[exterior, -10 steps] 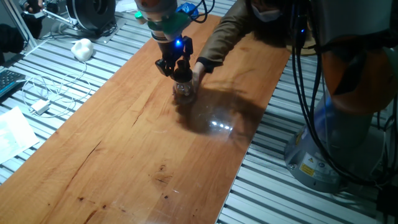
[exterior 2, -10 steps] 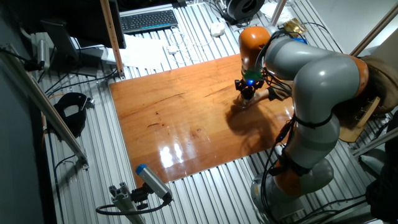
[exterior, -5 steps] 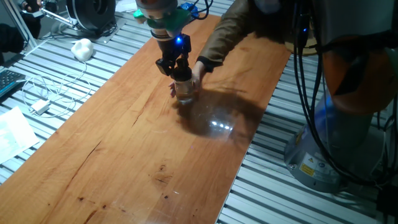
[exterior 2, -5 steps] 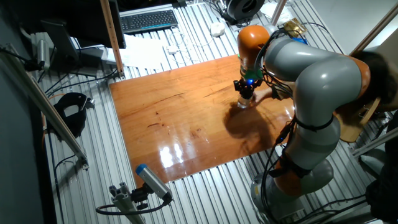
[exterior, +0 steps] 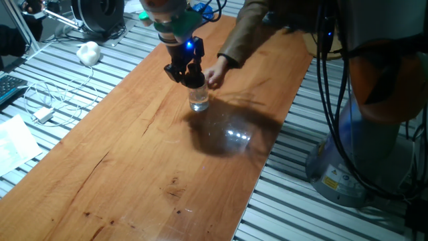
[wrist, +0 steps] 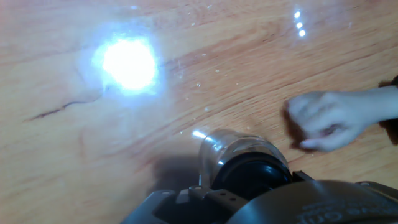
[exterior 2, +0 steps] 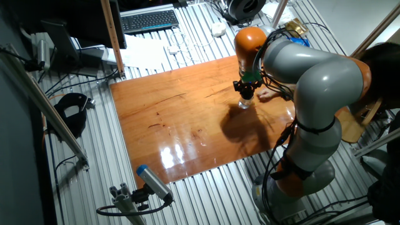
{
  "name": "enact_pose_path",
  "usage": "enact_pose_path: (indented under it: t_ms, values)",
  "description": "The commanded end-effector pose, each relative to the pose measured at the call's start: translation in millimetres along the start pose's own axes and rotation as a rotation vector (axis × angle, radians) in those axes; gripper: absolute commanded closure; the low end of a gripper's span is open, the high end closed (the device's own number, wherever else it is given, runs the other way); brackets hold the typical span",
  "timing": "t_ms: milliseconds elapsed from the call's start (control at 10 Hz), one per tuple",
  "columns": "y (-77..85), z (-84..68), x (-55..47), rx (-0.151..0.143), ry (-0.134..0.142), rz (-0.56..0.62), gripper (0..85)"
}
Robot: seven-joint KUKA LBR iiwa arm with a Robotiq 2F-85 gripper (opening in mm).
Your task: Unscrew the lid from the jar
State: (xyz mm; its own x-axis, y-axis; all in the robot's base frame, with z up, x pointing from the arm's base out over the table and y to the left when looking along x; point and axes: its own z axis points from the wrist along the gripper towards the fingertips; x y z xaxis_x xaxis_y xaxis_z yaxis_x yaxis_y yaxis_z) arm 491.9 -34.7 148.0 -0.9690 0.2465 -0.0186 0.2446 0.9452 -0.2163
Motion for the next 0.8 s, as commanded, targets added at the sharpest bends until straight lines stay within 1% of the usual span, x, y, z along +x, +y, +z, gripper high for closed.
enact_pose_path:
  t_ms: [0,100,200,500,600,700]
  values:
    - [0.2,-0.2,0.2,-0.001,0.000,0.004,51.0]
    - [0.6,-0.6,0.5,-0.001,0.002,0.010,51.0]
    - [0.9,-0.9,0.6,0.001,0.003,0.018,34.0]
    - [2.4,-1.4,1.1,0.008,0.009,0.035,34.0]
    - [3.0,-1.4,1.2,0.012,0.008,0.043,17.0]
    - [3.7,-1.0,1.2,0.015,0.012,0.048,17.0]
